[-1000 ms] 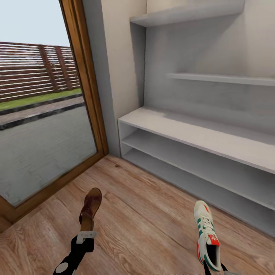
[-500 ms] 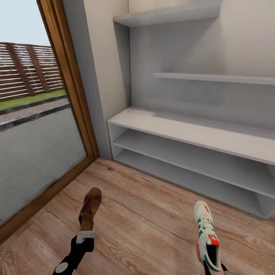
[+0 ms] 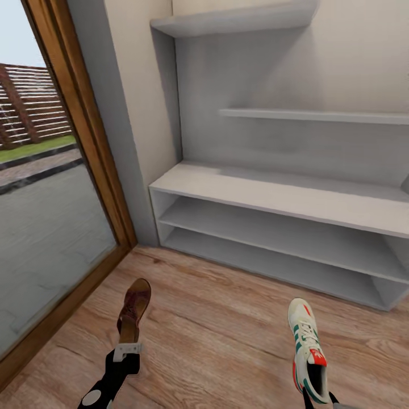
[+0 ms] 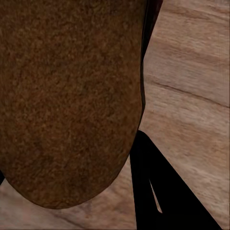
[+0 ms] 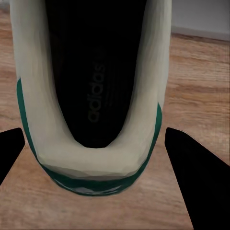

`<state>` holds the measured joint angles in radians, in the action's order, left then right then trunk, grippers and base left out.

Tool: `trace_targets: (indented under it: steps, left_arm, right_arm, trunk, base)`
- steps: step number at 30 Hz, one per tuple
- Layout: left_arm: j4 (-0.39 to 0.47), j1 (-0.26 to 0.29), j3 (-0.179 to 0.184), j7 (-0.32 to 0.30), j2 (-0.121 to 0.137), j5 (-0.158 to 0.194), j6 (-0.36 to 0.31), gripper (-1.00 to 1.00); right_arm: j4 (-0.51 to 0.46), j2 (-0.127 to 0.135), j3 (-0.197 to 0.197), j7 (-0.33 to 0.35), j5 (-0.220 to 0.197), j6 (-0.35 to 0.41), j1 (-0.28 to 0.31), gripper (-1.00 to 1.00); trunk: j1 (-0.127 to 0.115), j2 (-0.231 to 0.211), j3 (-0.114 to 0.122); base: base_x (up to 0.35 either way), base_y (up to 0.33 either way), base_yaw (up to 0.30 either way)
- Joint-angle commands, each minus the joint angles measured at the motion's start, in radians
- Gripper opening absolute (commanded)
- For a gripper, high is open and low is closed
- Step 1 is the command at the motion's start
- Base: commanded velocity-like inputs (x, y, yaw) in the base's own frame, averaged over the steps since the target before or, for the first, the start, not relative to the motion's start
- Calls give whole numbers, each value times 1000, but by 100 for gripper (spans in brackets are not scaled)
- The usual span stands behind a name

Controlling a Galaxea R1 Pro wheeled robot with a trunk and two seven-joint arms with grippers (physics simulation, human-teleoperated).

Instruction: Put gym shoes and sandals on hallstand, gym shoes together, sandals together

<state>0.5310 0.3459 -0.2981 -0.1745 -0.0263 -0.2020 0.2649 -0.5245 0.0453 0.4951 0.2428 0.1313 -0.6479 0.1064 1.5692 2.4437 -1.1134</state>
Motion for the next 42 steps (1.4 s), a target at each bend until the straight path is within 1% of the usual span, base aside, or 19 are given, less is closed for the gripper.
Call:
trace_targets:
  steps: [1, 7, 11, 23, 42]
  left_arm:
    - [0, 1, -9, -6, -1, -13, 4, -100]
    - [3, 0, -9, -6, -1, -13, 4, -100]
    - [10, -13, -9, -6, -1, -13, 4, -100]
    - [12, -16, -9, -6, -1, -13, 4, -100]
    - [12, -16, -9, -6, -1, -13, 4, -100]
  right_arm:
    - [0, -1, 8, 6, 10, -4, 1, -100]
    - [-1, -1, 8, 4, 10, -4, 1, -100]
    - [-5, -2, 9, 3, 10, -5, 1, -100]
    - [-11, -2, 10, 1, 7, -5, 1, -100]
    - [-9, -1, 11, 2, 7, -6, 1, -100]
  trunk:
    - [0, 0, -1]
    - [0, 0, -1]
    - [0, 0, -1]
    - [0, 0, -1]
    - [0, 0, 7]
  base:
    - [182, 309, -57]
    - [207, 287, -18]
    - [212, 209, -1]
    - [30, 22, -1]
    - [0, 0, -284]
